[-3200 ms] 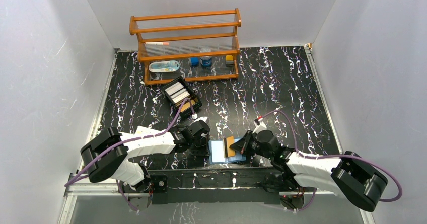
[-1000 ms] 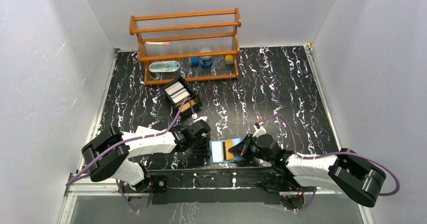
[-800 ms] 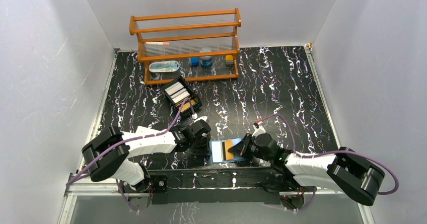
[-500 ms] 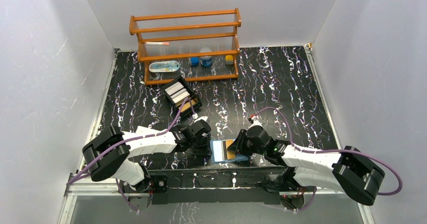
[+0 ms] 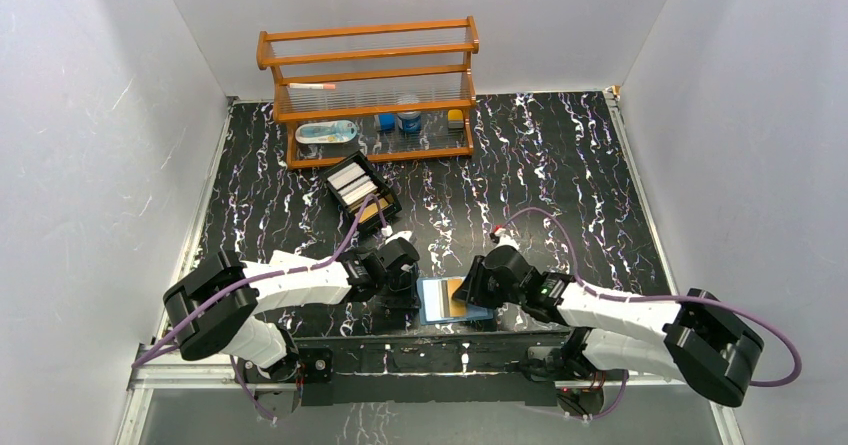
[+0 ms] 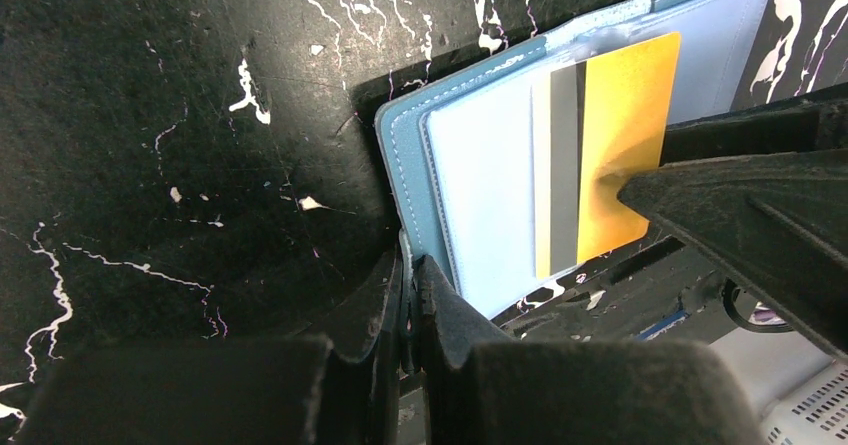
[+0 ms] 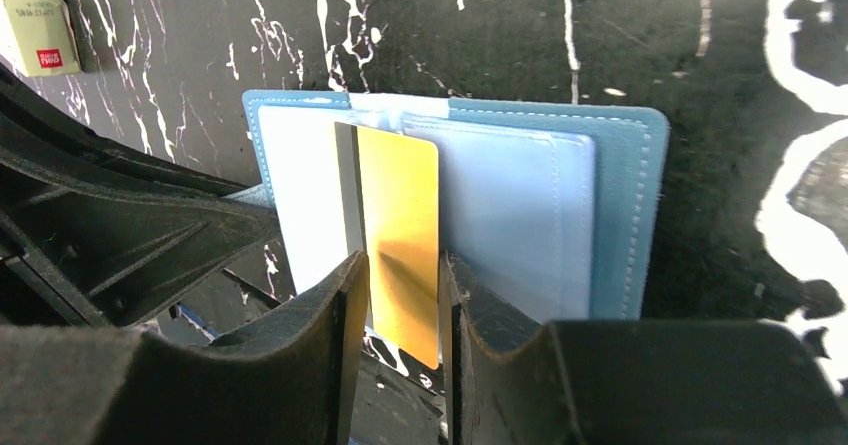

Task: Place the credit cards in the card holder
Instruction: Insert the credit card into the card slot.

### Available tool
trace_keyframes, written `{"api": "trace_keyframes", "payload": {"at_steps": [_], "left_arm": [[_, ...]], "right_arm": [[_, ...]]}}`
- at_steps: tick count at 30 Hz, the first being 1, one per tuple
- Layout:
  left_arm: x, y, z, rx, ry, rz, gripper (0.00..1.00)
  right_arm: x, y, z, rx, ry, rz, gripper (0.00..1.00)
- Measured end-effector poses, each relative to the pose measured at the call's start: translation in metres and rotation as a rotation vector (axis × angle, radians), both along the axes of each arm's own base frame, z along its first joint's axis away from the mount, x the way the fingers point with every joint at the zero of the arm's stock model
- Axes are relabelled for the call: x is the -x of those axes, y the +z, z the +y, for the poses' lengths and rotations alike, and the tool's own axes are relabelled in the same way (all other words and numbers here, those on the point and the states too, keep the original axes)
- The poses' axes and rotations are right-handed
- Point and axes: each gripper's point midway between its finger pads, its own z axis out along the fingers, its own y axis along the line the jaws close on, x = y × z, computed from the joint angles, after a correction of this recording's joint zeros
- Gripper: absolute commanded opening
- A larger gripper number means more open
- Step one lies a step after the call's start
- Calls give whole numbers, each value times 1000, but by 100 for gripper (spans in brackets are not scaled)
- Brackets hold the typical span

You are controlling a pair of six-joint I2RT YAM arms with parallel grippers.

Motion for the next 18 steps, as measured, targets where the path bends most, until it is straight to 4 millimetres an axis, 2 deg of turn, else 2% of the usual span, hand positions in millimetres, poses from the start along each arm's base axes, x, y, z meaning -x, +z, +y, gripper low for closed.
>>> {"api": "trace_keyframes", "payload": {"at_steps": [8, 13, 18], "left_arm": [[0, 0, 0, 1, 4, 0, 0], [0, 0, 0, 2, 3, -1, 0], [0, 0, 1, 0, 4, -7, 0]], "right_arm": [[3, 0, 26, -9, 85, -10, 38], [4, -2, 34, -9, 110, -21, 37], [4, -1, 38, -9, 135, -39, 42]]}}
